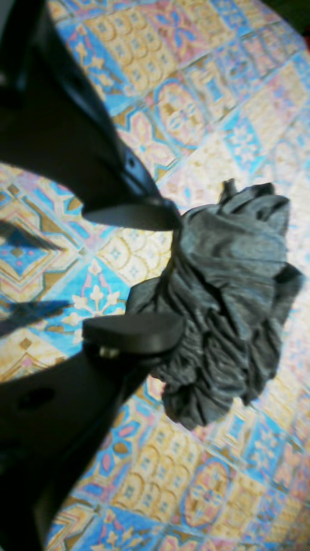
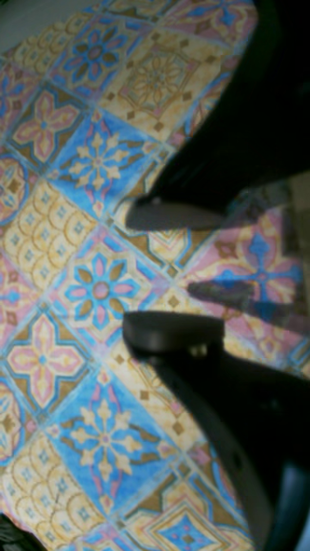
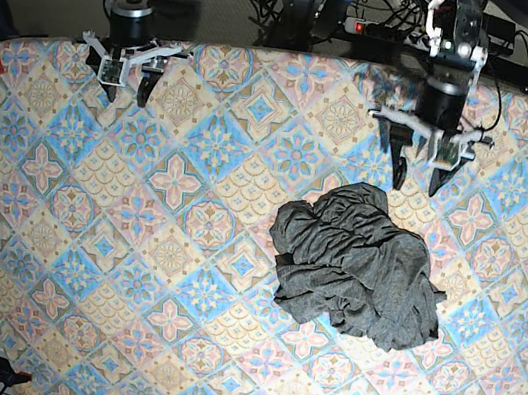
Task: Layout the t-shirt on the table in an organized manner, then fold the t-shirt properly
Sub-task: 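Lower both grippers toward the table, left gripper moving over the grey shirt, then grasp the crumpled grey shirt with the left gripper and lift it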
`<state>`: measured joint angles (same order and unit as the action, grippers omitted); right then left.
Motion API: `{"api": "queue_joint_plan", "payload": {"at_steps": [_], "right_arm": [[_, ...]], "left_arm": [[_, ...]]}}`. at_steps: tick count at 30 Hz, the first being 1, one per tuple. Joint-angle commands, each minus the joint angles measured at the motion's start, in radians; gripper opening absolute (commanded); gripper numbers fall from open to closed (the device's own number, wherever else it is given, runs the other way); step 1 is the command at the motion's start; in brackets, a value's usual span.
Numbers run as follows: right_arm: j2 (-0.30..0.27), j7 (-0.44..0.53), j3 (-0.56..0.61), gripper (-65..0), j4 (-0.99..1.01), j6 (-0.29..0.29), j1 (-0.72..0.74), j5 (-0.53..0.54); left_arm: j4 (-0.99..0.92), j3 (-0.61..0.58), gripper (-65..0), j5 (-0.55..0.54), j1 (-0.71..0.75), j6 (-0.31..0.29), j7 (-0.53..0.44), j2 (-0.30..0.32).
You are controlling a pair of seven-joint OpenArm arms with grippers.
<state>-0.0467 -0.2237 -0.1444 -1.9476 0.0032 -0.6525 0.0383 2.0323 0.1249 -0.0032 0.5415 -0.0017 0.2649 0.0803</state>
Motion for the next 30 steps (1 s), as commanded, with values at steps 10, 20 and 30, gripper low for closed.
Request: {"api": "queue_joint_plan", "payload": {"at_steps": [10,20,30], "right_arm": [[-0.003,-0.047,0.024,-31.4,-0.017,-0.002,0.078,0.004],[-0.003,-0.047,0.022,-31.4,-0.014,-0.002,0.078,0.004],[-0.002,-0.047,0.022,-31.4,-0.014,-0.002,0.078,0.004]], "left_arm": [[0.012,-0.014,-32.6,-0.002,-0.34,-0.022,0.491,0.048],[-0.15,-0.032,-32.6,0.004,-0.45,-0.105,0.541,0.049],[-0.381,-0.156,-32.6,0.004,-0.565,-0.105,0.534,0.108]]}}
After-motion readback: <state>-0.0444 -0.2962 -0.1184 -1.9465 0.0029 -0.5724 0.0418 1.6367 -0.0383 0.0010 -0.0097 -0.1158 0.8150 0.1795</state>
